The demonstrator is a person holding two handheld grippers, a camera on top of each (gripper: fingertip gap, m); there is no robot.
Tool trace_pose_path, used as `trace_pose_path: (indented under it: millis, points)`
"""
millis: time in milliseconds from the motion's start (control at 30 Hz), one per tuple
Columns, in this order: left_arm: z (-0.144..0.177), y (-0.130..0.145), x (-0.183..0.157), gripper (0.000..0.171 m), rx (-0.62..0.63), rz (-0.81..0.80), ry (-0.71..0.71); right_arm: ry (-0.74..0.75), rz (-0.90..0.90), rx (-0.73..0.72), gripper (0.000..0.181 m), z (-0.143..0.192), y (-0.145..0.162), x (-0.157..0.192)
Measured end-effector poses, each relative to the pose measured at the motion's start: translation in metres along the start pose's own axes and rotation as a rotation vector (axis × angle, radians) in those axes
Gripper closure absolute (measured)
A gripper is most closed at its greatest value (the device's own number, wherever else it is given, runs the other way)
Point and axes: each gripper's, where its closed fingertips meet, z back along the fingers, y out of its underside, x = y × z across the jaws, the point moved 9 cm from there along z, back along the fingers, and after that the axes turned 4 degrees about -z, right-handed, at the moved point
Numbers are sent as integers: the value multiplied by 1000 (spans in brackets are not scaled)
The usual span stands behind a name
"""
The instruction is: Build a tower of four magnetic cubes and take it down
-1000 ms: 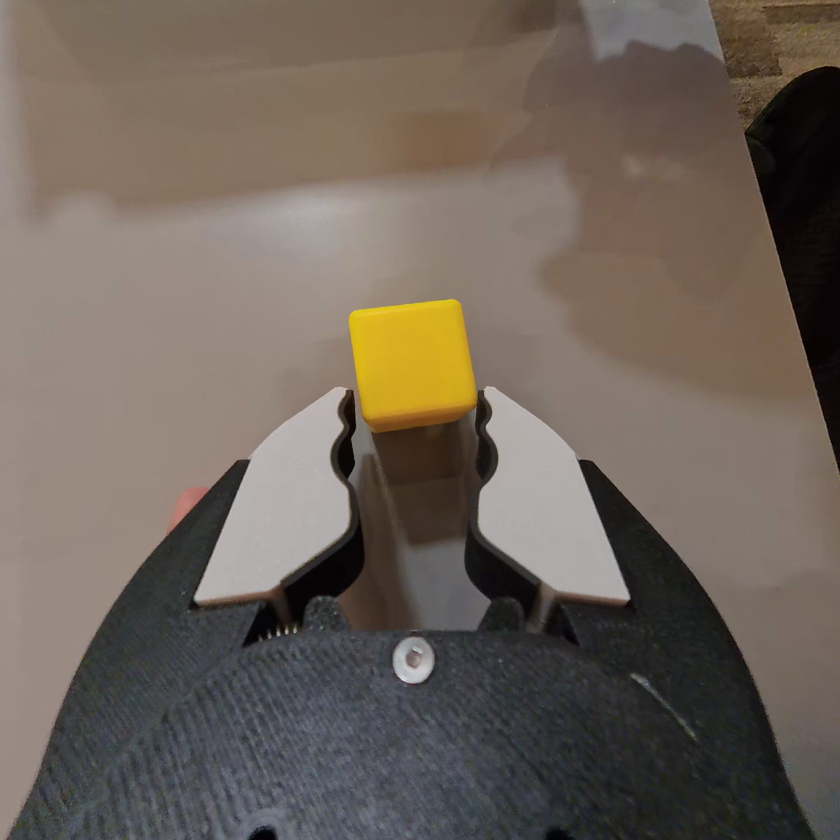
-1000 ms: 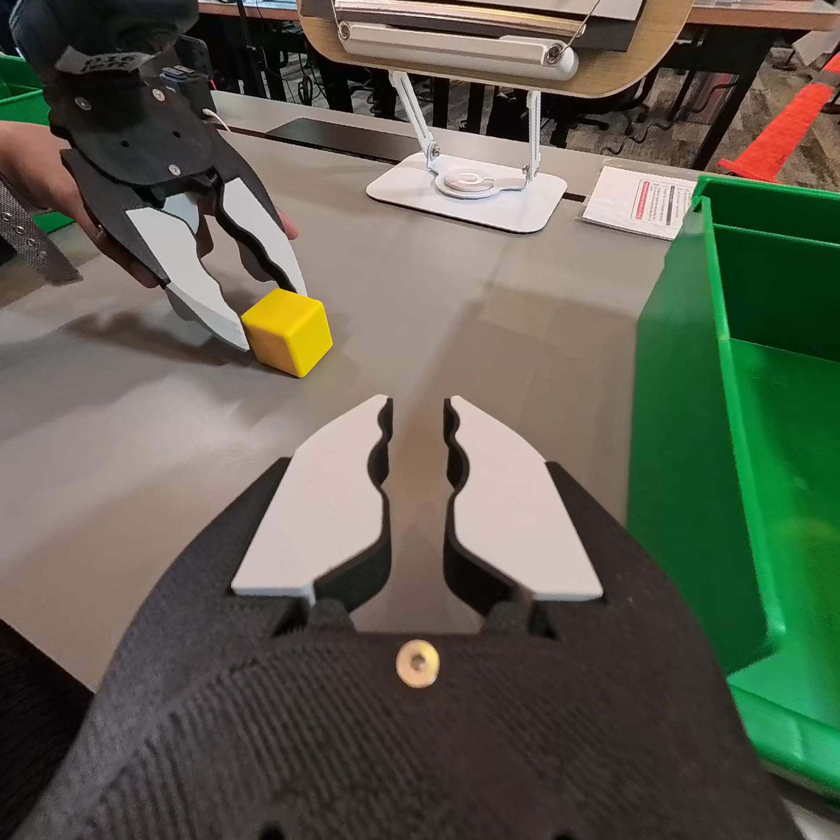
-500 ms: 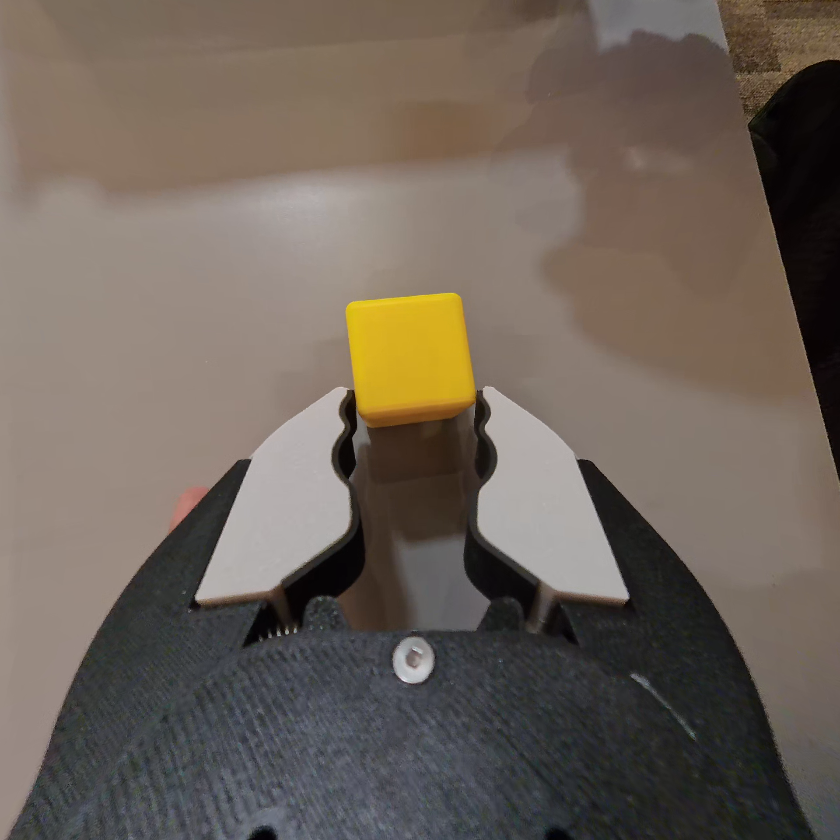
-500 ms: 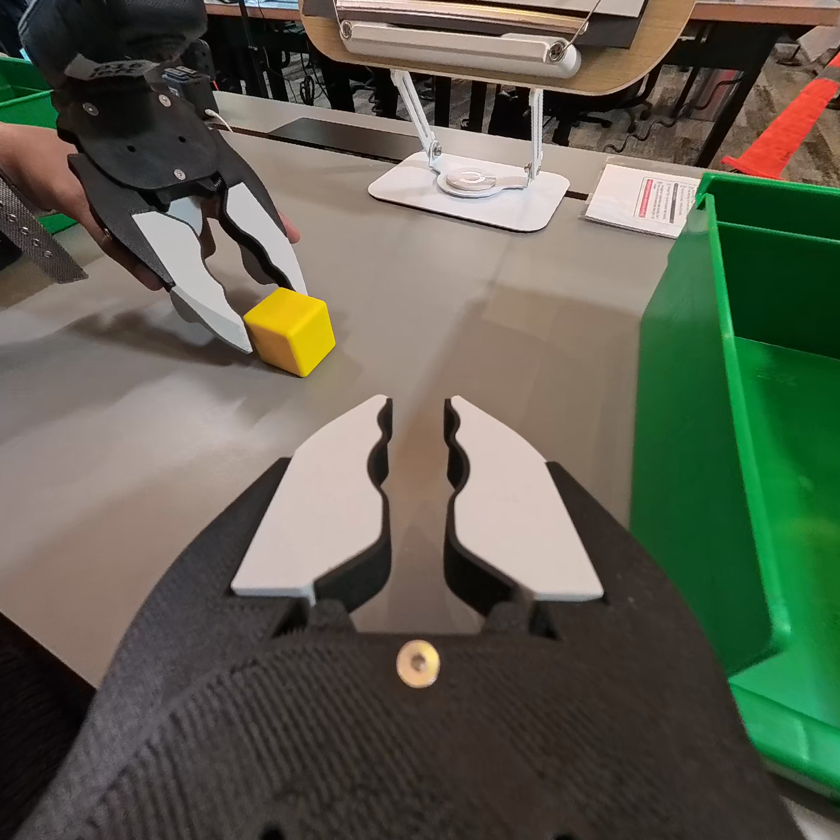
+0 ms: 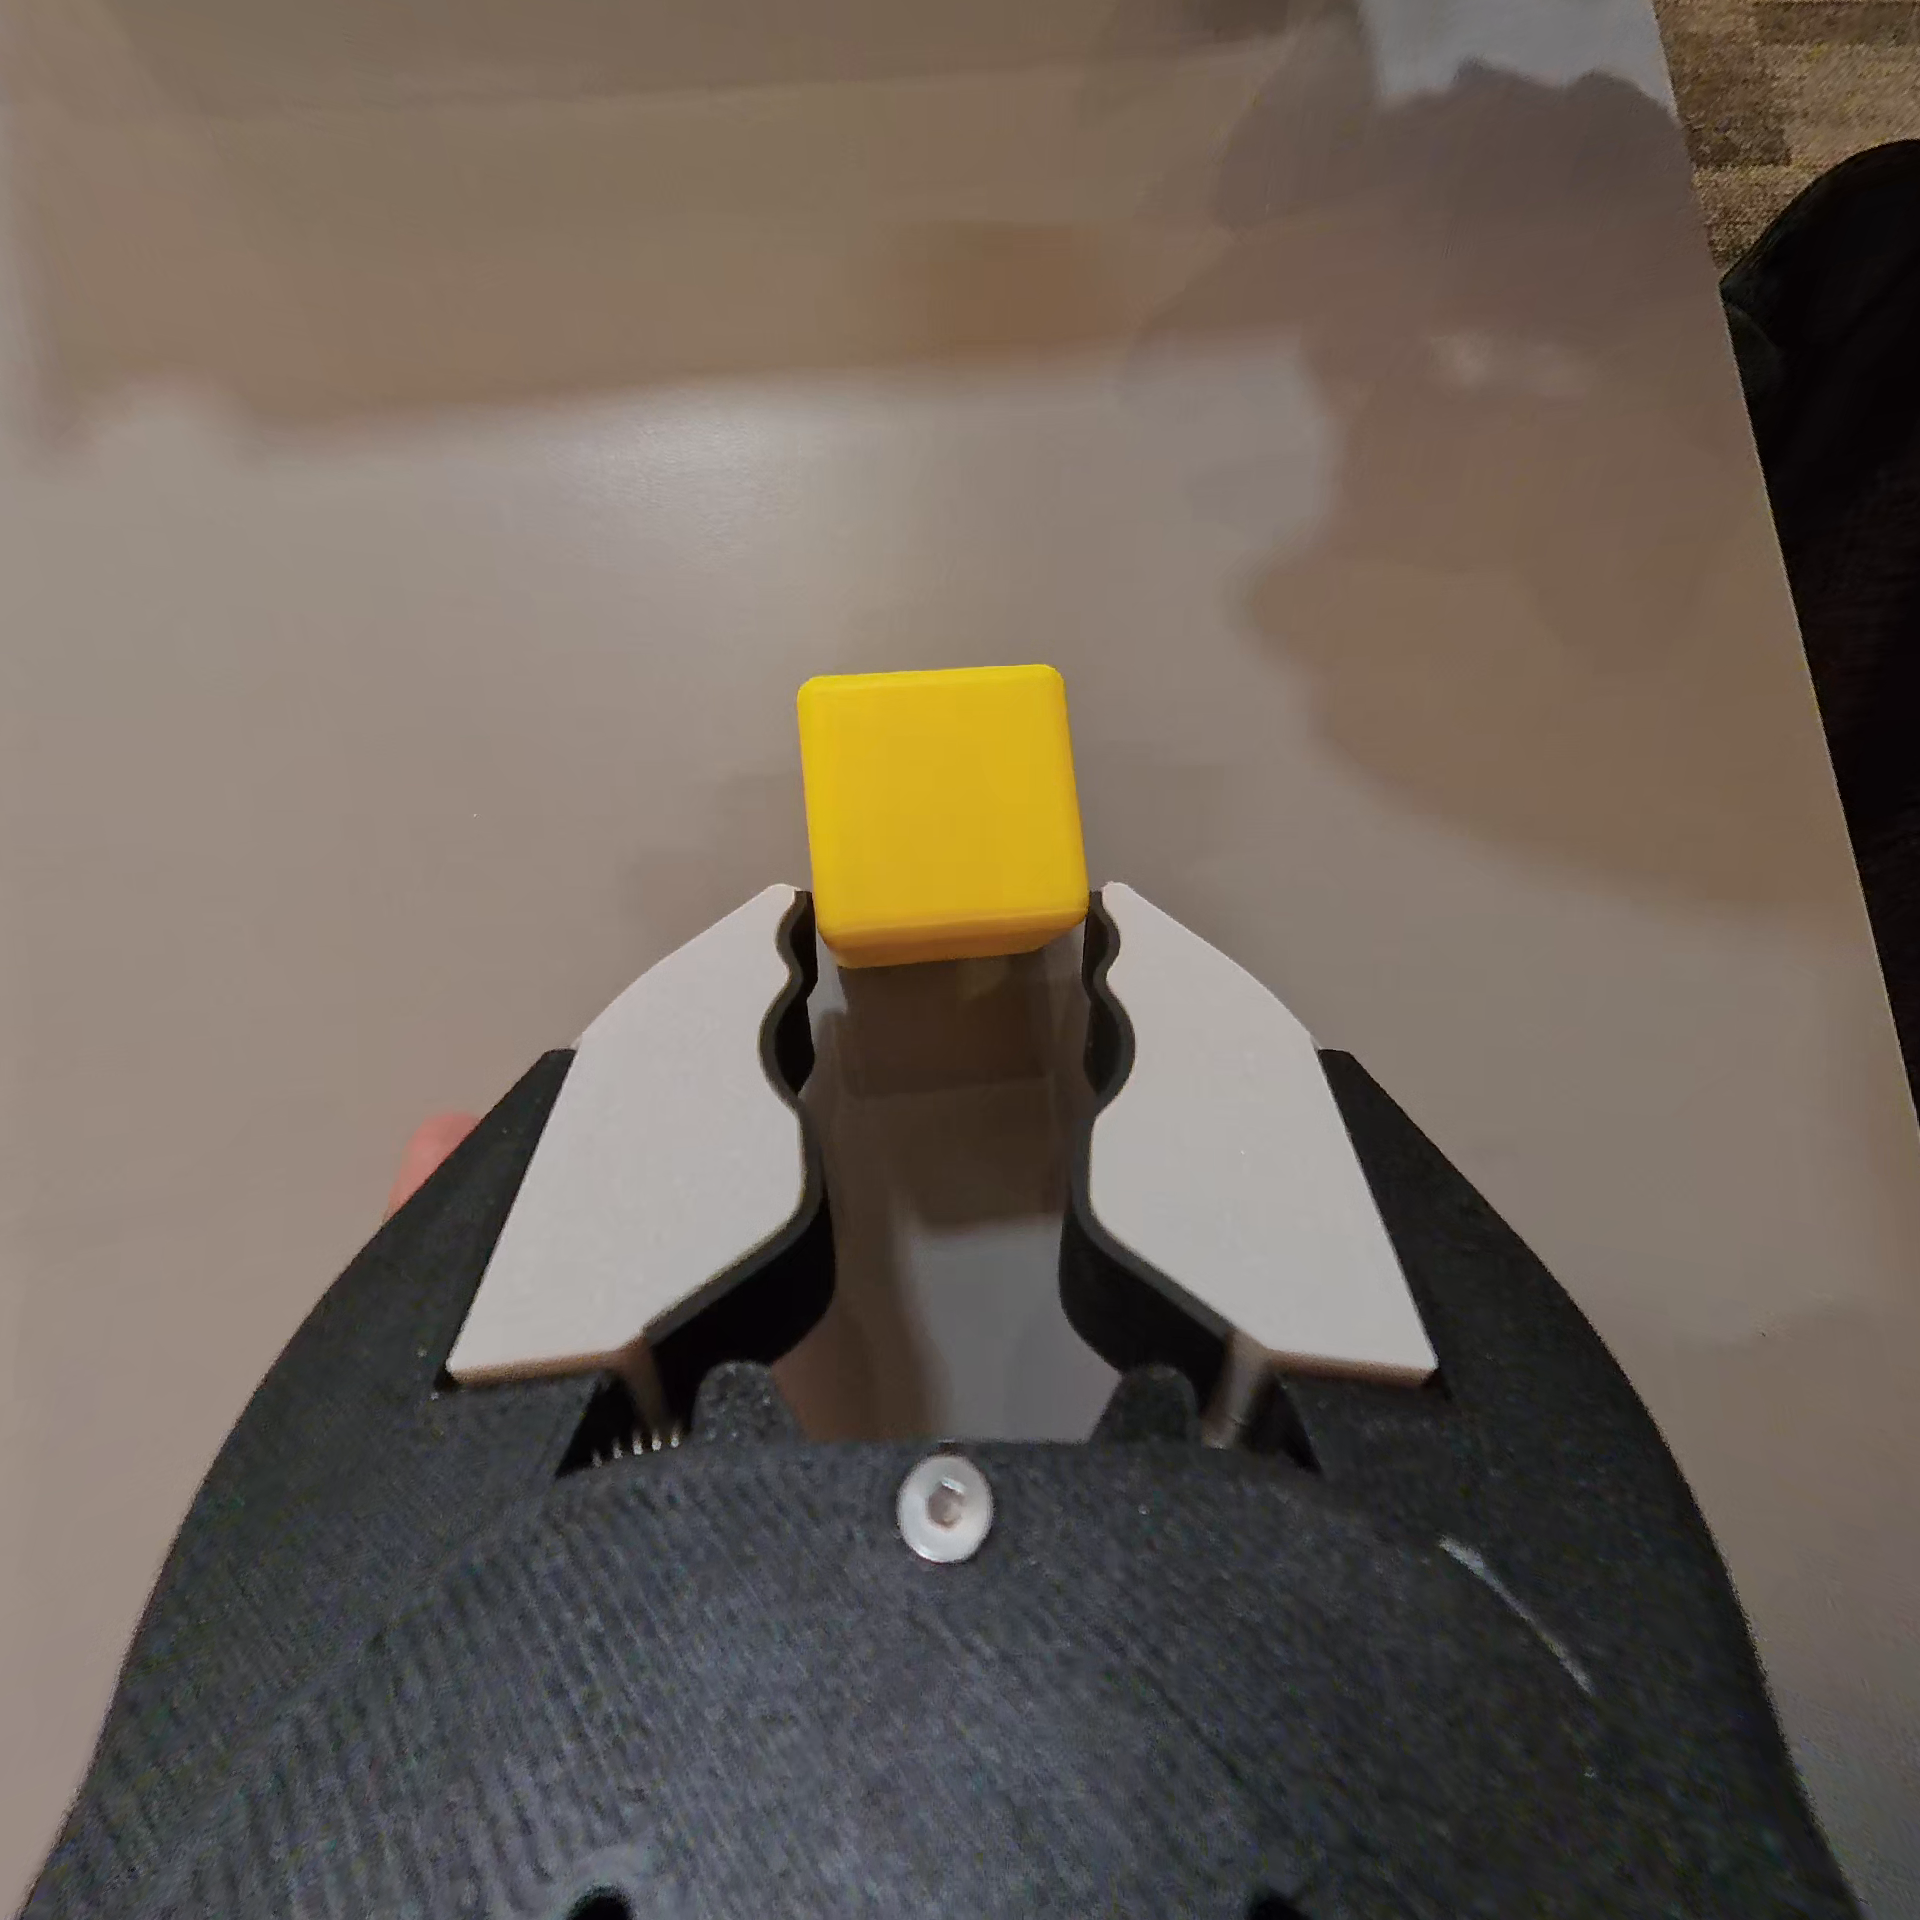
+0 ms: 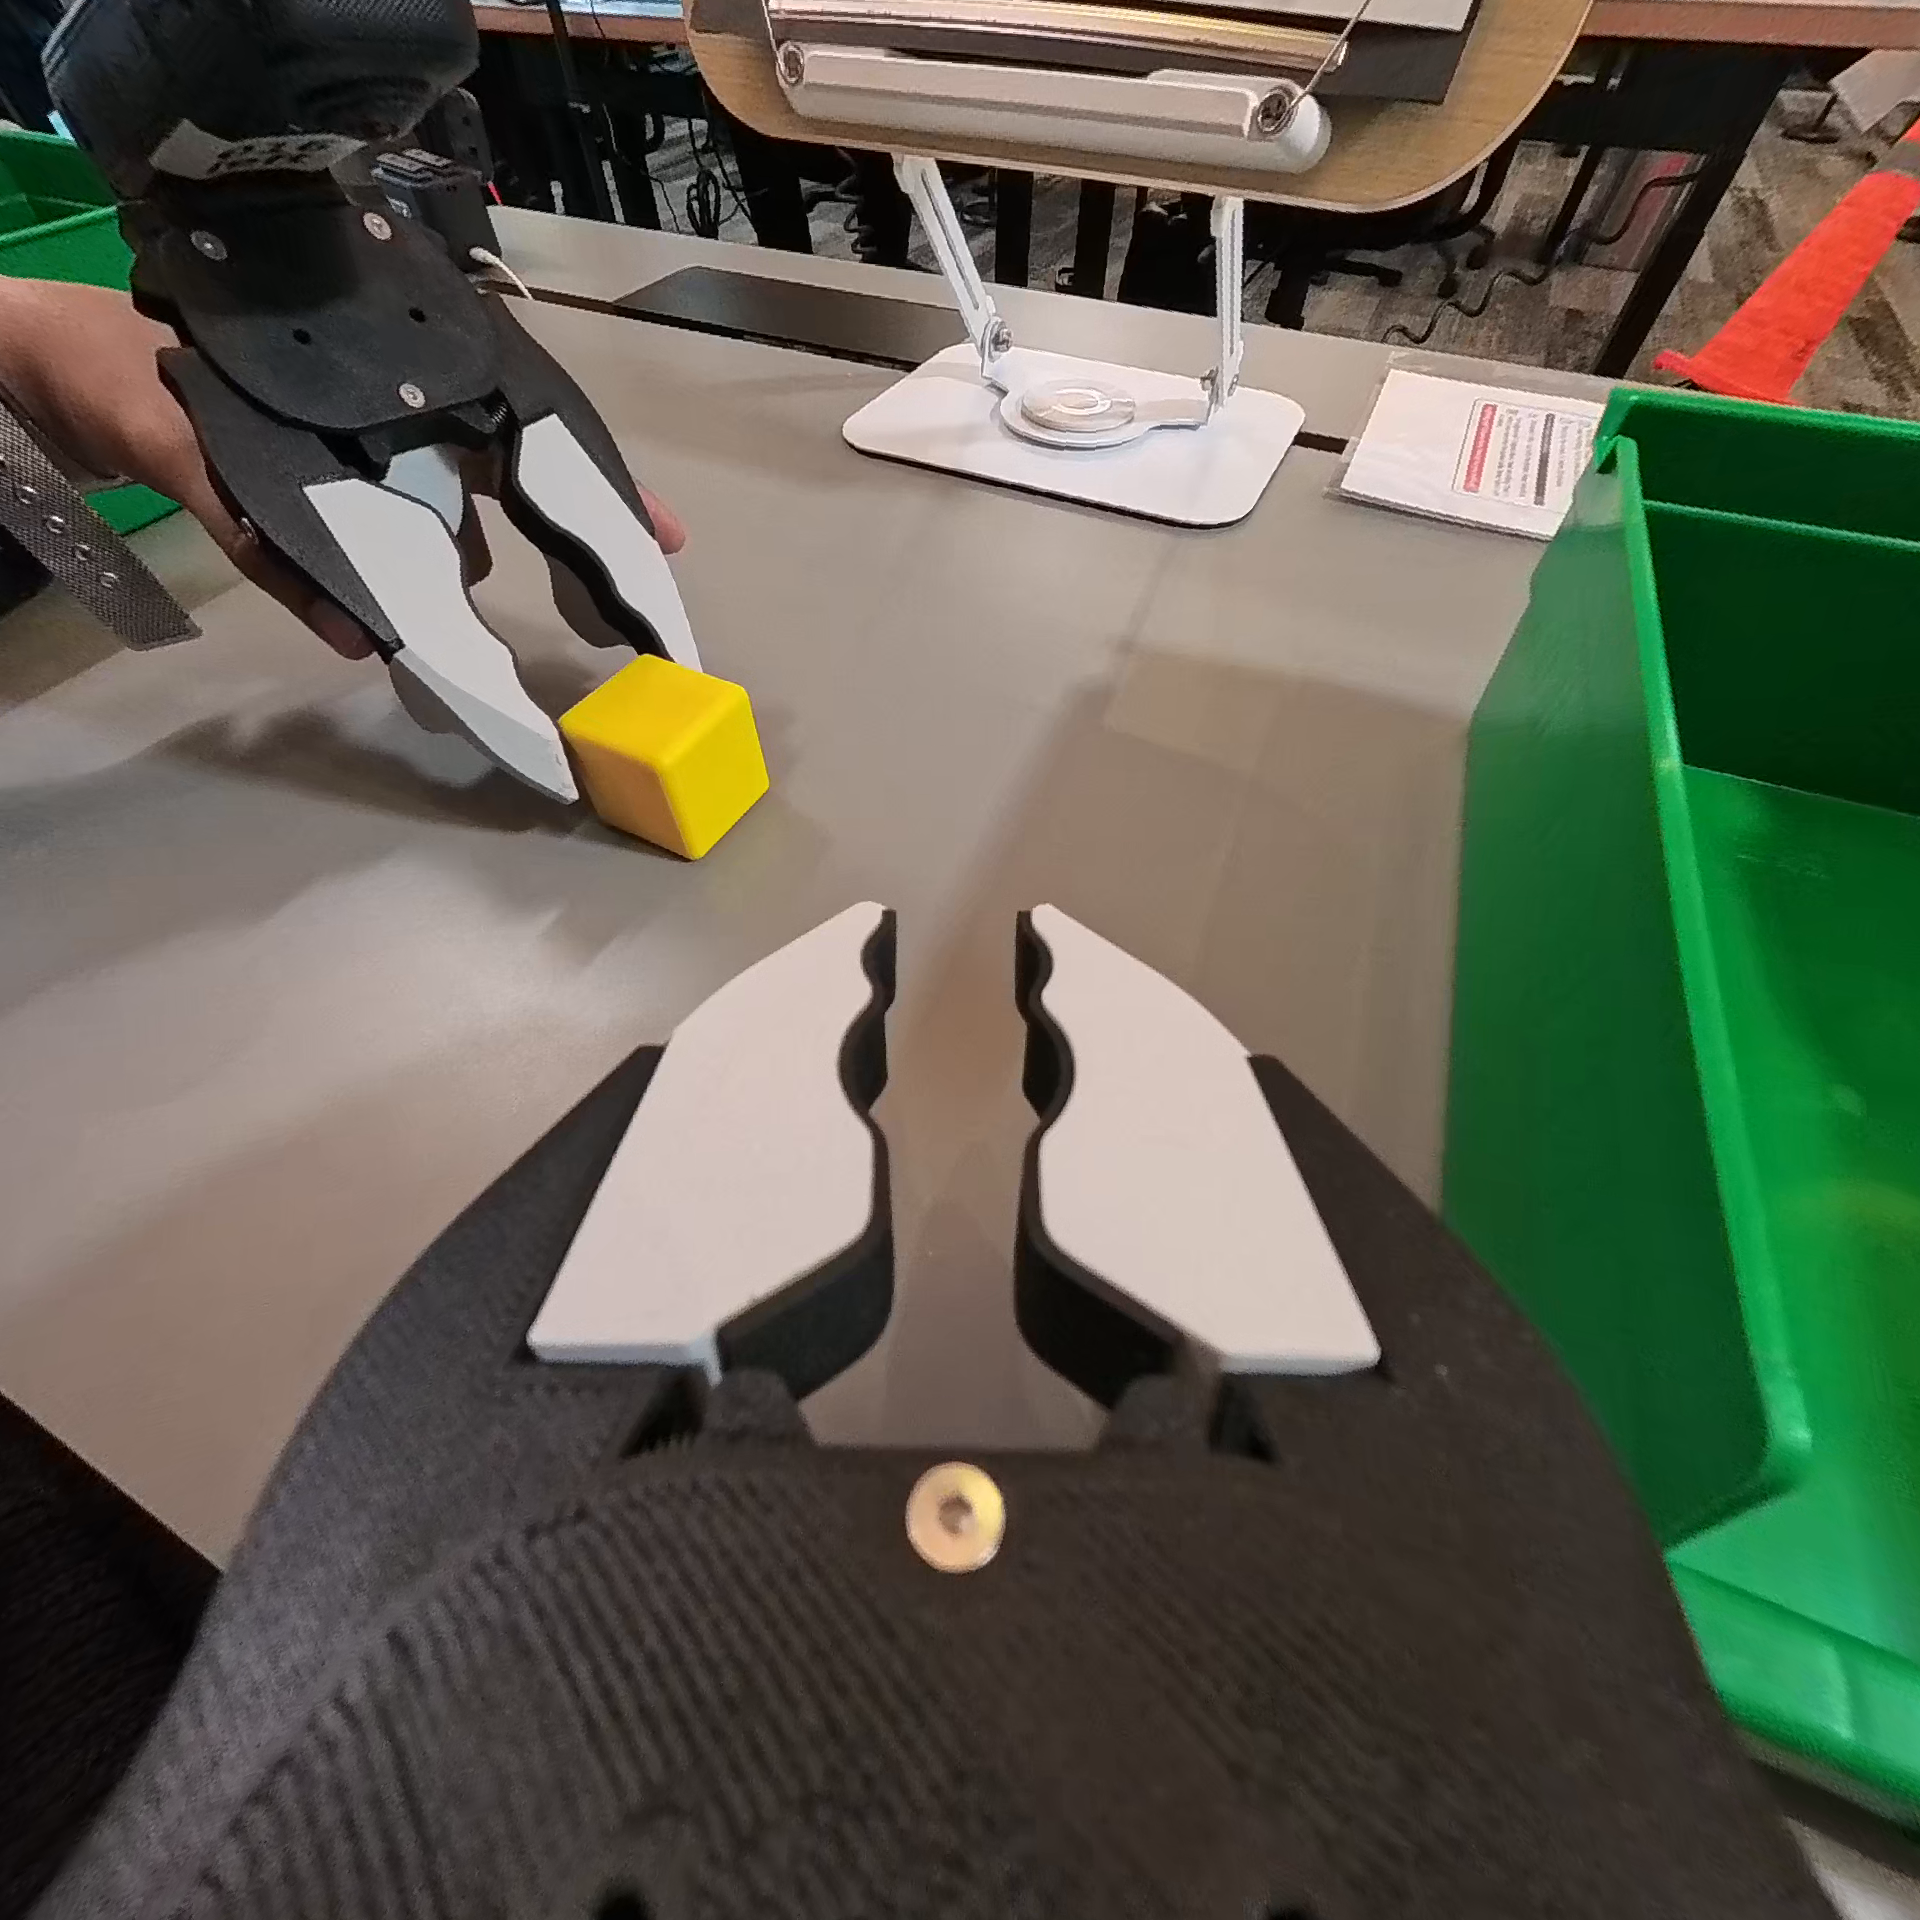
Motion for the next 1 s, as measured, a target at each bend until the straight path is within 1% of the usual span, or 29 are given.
trace_pose_path:
  millis: [633, 767, 867, 900, 1000]
  points:
    - [1, 1, -1, 120, 14, 2, 7, -4, -5, 3, 159, 0, 0, 0]
    - [3, 1, -2, 117, 39, 6, 0, -4, -7, 3, 159, 0, 0, 0]
    - [12, -1, -5, 102, 118, 17, -64, -2, -9, 2, 158, 0, 0, -1]
    - [18, -2, -7, 100, 128, 19, -95, -3, -12, 1, 158, 1, 0, -1]
    - [48, -5, -18, 97, 107, 49, -220, -9, -28, -2, 158, 1, 0, -3]
